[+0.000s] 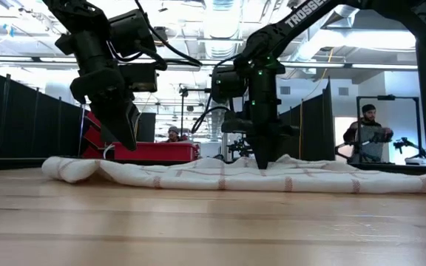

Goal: Roll towel
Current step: Prepare the white and orange patterned towel for rolling

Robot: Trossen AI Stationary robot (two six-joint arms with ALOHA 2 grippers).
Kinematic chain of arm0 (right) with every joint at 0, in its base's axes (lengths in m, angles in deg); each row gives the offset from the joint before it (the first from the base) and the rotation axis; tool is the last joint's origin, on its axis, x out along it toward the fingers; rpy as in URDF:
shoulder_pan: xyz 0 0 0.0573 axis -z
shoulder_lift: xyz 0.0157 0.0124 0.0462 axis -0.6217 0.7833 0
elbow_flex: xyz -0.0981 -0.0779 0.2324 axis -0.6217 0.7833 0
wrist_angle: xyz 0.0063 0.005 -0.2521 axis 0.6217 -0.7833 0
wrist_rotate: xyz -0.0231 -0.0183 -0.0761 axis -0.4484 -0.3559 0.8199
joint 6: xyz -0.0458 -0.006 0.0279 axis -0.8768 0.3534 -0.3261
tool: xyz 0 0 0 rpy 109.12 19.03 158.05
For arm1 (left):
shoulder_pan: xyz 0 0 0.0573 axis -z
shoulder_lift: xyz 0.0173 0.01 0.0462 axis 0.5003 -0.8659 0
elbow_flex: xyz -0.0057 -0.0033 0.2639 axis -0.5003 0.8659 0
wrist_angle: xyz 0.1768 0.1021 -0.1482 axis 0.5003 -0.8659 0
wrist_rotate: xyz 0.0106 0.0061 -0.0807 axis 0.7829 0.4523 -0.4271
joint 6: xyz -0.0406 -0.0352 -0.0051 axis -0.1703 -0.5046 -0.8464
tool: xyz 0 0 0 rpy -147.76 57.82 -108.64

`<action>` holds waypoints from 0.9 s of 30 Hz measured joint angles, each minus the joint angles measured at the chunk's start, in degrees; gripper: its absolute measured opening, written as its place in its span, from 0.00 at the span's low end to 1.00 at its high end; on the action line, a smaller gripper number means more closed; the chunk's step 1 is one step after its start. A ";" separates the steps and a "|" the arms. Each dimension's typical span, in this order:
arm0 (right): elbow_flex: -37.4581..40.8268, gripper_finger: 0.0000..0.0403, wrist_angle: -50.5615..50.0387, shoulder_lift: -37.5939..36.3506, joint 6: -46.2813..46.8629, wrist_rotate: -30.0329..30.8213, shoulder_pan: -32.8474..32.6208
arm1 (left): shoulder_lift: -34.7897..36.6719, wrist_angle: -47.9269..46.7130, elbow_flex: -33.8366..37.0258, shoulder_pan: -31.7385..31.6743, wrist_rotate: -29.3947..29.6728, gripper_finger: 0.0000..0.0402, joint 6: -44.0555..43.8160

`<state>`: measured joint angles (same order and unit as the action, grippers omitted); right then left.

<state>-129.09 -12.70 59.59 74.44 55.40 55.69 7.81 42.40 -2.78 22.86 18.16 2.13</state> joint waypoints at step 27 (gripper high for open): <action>-0.65 0.02 0.77 -0.04 -1.80 -1.92 0.38 | -5.46 20.93 12.37 -0.04 0.05 0.14 -2.83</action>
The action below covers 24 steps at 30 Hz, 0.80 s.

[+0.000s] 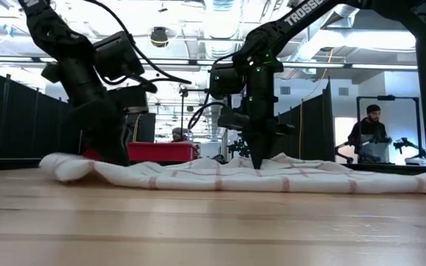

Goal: Roll towel
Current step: Prepare the white and orange patterned towel for rolling

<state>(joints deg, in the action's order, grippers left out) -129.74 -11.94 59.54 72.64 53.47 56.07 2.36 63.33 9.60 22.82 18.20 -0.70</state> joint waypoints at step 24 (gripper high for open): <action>5.34 0.02 -12.07 -19.22 -3.09 3.96 8.37 | -2.21 6.88 2.36 0.44 -1.83 0.14 -1.43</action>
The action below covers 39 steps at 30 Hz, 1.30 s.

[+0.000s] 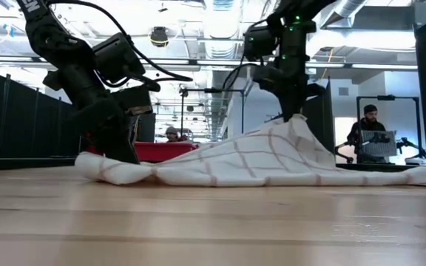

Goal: Roll towel
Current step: Prepare the white and orange patterned towel for rolling

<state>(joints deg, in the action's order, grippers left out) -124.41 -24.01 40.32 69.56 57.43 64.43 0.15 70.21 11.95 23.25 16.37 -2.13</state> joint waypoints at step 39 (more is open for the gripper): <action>1.97 0.16 -7.82 -7.60 -23.54 -10.40 19.03 | -0.05 -0.75 0.11 0.75 -5.91 0.14 -4.04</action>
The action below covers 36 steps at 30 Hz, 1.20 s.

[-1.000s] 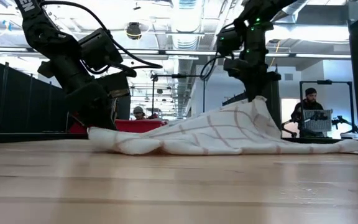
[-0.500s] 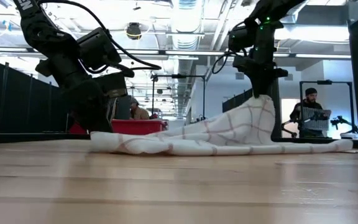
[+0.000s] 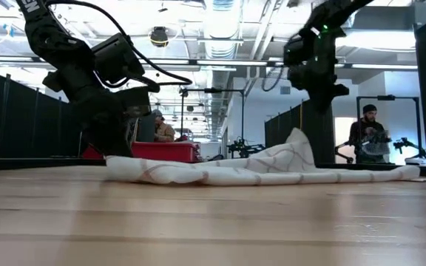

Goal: Roll towel
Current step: Prepare the white and orange patterned towel for rolling

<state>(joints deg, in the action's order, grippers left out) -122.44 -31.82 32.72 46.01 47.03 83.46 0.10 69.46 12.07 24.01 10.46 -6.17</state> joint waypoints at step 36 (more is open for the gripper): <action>37.80 0.16 38.63 -3.12 18.51 -7.10 -39.88 | 6.81 -20.50 -6.07 -11.64 5.68 0.14 -7.09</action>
<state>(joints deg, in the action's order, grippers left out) -84.64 6.80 29.61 64.53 39.93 43.58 6.91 48.96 5.99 12.37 16.15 -13.25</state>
